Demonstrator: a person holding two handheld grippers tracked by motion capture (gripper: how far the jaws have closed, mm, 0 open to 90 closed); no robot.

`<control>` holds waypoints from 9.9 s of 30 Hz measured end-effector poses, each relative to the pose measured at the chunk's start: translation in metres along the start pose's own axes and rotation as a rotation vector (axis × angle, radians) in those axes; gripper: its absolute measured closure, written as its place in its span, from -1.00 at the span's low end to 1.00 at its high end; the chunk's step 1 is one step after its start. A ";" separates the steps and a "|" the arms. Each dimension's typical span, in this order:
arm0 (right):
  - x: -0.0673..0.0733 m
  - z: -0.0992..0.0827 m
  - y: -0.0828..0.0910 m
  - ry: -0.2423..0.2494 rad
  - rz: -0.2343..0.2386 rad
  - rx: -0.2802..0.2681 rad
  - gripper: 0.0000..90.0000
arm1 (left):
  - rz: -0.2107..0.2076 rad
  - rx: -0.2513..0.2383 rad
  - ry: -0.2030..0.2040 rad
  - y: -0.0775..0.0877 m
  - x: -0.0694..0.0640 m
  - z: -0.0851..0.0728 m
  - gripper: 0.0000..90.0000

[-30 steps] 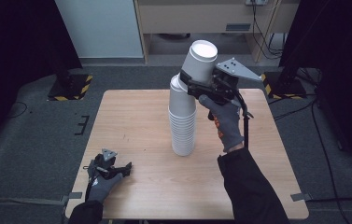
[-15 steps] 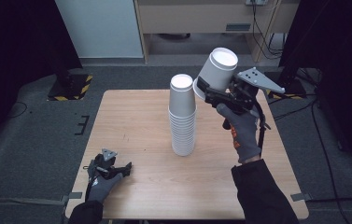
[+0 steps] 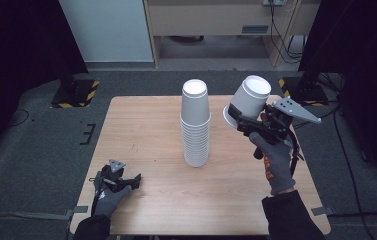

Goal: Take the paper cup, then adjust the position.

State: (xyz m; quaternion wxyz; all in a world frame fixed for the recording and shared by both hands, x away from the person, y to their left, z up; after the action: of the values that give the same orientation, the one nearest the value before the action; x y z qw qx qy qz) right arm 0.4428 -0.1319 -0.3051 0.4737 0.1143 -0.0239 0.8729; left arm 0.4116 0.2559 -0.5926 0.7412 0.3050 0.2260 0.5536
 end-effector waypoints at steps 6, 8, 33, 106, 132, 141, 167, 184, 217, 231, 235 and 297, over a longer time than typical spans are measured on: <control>-0.013 -0.022 0.009 -0.024 -0.018 0.027 -0.68 | -0.011 0.014 -0.009 0.000 -0.001 -0.001 -0.95; -0.016 -0.029 0.011 -0.035 -0.019 0.033 -0.68 | -0.012 0.015 -0.011 0.000 -0.001 -0.002 -0.97; -0.057 -0.122 0.047 -0.186 -0.033 0.125 -0.68 | 0.009 -0.011 0.002 0.004 0.003 -0.001 -0.63; -0.084 -0.162 0.058 -0.643 -0.043 0.008 -0.69 | -0.343 -0.422 -0.239 0.058 -0.152 0.075 -0.23; -0.079 -0.156 0.061 -0.689 -0.017 -0.023 -0.69 | -0.455 -0.502 -0.293 0.050 -0.226 0.112 -0.12; -0.078 -0.155 0.061 -0.697 -0.012 -0.026 -0.69 | -0.493 -0.511 -0.309 0.042 -0.243 0.119 -0.12; -0.075 -0.158 0.058 -0.717 0.009 -0.015 -0.69 | -0.563 -0.545 -0.315 0.024 -0.282 0.143 -0.11; -0.070 -0.157 0.056 -0.720 0.031 -0.012 -0.69 | -0.602 -0.554 -0.325 0.015 -0.314 0.152 -0.11; -0.058 -0.164 0.050 -0.737 0.070 0.034 -0.69 | -0.619 -0.627 -0.317 0.000 -0.337 0.162 0.27; -0.056 -0.165 0.048 -0.746 0.088 0.047 -0.71 | -0.595 -0.652 -0.343 0.000 -0.328 0.160 0.69; -0.058 -0.165 0.048 -0.744 0.084 0.044 -0.71 | -0.599 -0.650 -0.356 -0.001 -0.329 0.158 0.75; -0.068 -0.154 0.047 -0.641 0.062 0.028 -0.89 | -0.641 -0.616 -0.380 0.020 -0.314 0.143 0.88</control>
State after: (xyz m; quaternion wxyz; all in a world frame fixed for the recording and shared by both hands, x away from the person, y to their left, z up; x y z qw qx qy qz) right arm 0.4120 -0.1908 -0.4675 0.4137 0.3892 -0.1632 0.8066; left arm 0.4044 -0.0695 -0.4776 0.9585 0.0822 -0.0051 0.2730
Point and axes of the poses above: each handheld gripper's, and its own axes: y roughly backward along the jaws, z roughly out of its top, x roughly to its left, the point moved 8 cm from there along -y, roughly forward along the jaws
